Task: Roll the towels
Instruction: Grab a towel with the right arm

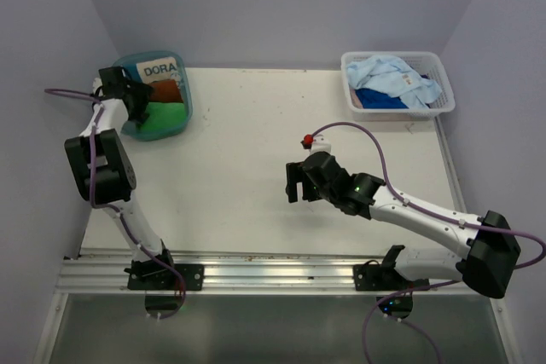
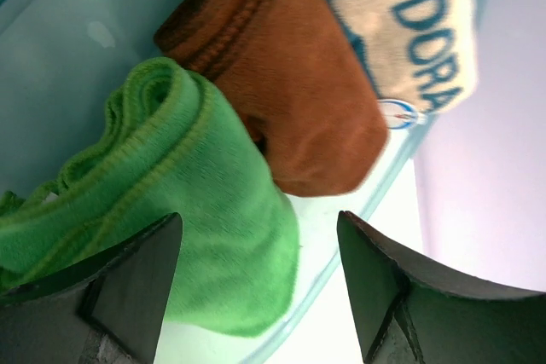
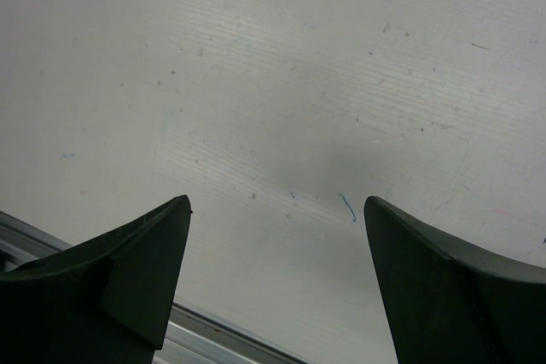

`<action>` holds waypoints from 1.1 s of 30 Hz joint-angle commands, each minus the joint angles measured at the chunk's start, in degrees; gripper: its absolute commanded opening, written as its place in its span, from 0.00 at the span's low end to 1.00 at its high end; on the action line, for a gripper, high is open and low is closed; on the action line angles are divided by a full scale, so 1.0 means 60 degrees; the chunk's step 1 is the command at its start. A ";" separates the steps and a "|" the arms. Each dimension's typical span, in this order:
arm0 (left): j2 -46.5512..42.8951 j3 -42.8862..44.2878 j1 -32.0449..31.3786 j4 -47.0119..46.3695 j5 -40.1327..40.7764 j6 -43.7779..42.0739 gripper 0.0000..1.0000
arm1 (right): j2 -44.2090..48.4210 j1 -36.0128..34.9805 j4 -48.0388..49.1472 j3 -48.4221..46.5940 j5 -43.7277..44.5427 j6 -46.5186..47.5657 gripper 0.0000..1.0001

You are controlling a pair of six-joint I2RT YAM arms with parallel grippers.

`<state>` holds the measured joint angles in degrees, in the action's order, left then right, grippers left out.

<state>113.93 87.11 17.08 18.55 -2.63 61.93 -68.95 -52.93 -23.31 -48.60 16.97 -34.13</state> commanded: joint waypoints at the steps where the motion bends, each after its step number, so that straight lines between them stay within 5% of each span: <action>1: -0.1174 -0.0060 0.0083 -0.0468 0.0204 -0.0258 0.77 | 0.0095 0.0003 0.0018 -0.0294 -0.0031 -0.0156 0.86; 11: -0.1262 0.0014 0.0083 -0.0498 -0.0029 -0.0566 0.77 | 0.0080 -0.0012 -0.0026 -0.0323 -0.0002 -0.0157 0.86; 19: -0.2141 0.0159 -0.0370 0.0379 -0.0017 -0.2629 0.76 | -0.0110 0.0061 -0.0596 -0.0951 0.1443 0.0414 0.88; 22: -0.2771 0.0159 -0.1248 0.0965 0.0935 -0.3582 0.77 | -0.0344 0.0776 -0.1080 -0.1698 0.1917 0.0897 0.89; 27: -0.3533 -0.0177 -0.3119 0.1580 0.1654 -0.4578 0.78 | -0.0812 0.3558 -0.1257 -0.3073 0.1495 0.0928 0.87; 33: -0.4222 -0.1085 -0.4923 0.1713 0.1553 -0.4887 0.78 | -0.2700 0.6430 -0.1140 -0.5107 0.0674 0.0620 0.79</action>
<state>90.61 83.59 -9.52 25.96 5.08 36.34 -80.62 -19.35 -29.74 -73.03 23.53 -29.63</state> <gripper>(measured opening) 0.778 0.799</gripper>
